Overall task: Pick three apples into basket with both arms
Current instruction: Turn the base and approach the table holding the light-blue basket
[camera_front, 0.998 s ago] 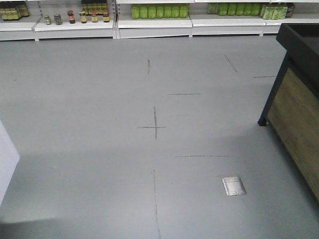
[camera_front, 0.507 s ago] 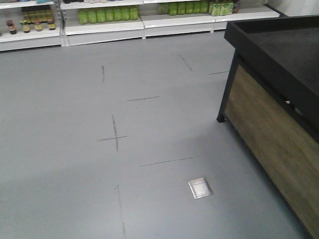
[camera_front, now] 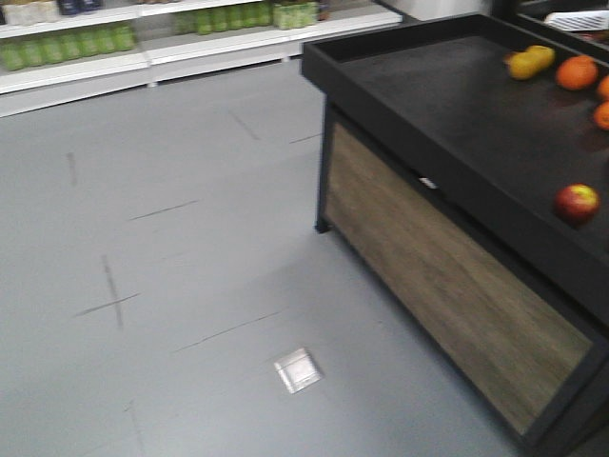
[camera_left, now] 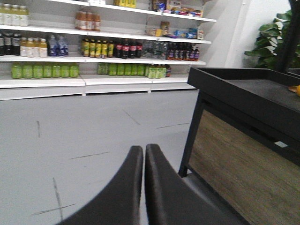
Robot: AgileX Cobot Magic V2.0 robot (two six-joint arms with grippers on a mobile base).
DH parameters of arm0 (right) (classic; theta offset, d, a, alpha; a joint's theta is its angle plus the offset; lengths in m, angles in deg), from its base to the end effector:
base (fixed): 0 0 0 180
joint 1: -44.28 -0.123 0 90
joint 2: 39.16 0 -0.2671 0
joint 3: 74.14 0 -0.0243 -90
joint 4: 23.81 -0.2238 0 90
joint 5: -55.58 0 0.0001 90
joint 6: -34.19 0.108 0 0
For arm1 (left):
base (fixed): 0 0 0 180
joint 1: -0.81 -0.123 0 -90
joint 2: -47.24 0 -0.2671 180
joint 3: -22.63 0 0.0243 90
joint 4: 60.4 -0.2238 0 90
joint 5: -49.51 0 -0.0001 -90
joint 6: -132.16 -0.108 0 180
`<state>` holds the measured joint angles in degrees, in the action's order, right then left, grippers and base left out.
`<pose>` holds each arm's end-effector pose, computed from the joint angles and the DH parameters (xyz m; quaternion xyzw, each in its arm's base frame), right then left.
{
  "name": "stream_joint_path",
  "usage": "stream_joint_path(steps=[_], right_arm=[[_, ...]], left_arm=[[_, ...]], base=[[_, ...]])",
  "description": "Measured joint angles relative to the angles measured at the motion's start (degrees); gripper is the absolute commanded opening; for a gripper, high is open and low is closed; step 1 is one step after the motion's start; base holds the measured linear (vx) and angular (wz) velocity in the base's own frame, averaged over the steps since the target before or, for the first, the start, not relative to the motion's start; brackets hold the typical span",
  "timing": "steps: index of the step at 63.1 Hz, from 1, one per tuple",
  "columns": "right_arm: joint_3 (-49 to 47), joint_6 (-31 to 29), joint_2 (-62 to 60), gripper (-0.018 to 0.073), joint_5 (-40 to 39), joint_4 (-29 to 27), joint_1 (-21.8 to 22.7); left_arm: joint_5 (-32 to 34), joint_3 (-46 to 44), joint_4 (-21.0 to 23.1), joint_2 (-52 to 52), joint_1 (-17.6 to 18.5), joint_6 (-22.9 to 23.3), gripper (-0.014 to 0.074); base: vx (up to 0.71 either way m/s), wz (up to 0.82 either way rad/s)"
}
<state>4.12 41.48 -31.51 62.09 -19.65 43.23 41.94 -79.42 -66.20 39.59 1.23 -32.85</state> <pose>0.0647 0.0003 0.1941 0.0161 0.7216 0.0224 0.6918 0.0644 0.0010 0.1940 -0.0604 0.7236 -0.0531 0.6855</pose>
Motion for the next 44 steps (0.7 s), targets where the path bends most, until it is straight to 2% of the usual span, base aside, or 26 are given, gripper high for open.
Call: stream_joint_path(steps=[44], right_arm=[[0.00,0.00,0.00,-0.0004,0.00,0.00,0.00]], left_arm=[[0.00,0.00,0.00,0.00,0.00,0.00,-0.0006]], base=[[0.14,-0.55]])
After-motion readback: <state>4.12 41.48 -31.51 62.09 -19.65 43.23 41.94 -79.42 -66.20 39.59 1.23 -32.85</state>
